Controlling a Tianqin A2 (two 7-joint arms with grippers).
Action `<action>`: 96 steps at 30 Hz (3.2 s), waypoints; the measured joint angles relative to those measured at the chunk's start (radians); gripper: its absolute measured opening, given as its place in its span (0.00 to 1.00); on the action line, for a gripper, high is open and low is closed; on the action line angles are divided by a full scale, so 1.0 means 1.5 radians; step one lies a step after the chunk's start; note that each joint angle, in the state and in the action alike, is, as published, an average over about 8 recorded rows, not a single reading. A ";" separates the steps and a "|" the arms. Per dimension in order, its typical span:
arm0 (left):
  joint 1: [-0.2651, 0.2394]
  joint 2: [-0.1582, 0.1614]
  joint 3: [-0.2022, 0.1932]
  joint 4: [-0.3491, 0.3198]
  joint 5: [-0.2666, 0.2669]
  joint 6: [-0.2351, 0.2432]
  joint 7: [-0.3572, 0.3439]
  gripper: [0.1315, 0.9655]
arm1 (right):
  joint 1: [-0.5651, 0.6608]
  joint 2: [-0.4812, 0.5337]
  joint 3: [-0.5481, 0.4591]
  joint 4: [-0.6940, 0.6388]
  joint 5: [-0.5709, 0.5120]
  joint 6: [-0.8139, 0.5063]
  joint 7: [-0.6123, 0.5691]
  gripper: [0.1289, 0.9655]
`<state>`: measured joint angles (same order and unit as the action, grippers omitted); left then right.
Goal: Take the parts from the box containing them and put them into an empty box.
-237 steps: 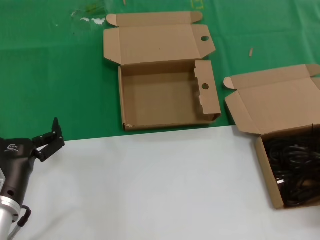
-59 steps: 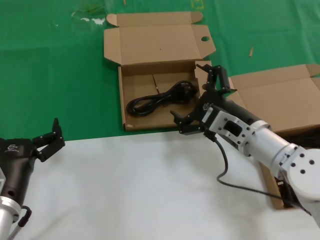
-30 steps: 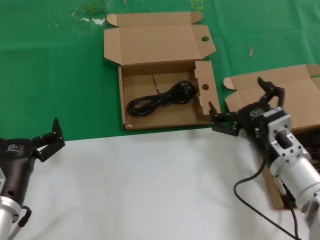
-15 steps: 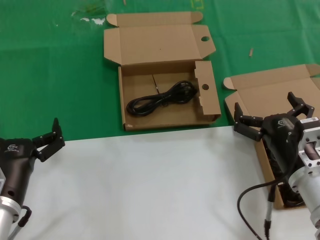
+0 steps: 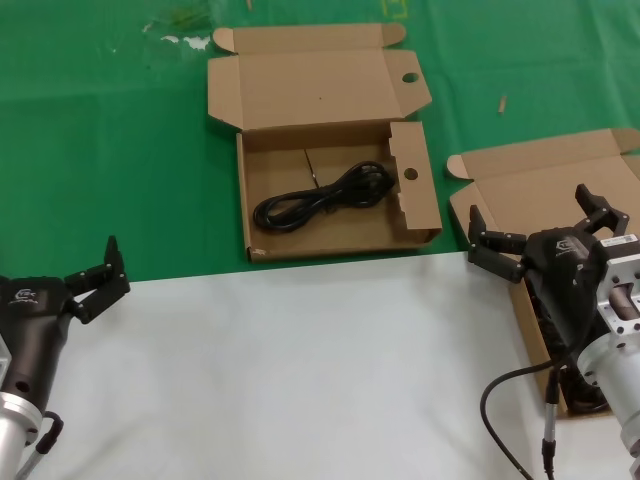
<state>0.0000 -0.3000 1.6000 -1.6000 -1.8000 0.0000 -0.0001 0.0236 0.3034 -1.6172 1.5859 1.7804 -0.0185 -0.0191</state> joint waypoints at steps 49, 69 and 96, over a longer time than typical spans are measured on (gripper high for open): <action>0.000 0.000 0.000 0.000 0.000 0.000 0.000 1.00 | 0.000 0.000 0.000 0.000 0.000 0.000 0.000 1.00; 0.000 0.000 0.000 0.000 0.000 0.000 0.000 1.00 | 0.000 0.000 0.000 0.000 0.000 0.000 0.000 1.00; 0.000 0.000 0.000 0.000 0.000 0.000 0.000 1.00 | 0.000 0.000 0.000 0.000 0.000 0.000 0.000 1.00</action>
<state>0.0000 -0.3000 1.6000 -1.6000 -1.8000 0.0000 0.0000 0.0236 0.3034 -1.6172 1.5859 1.7804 -0.0185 -0.0192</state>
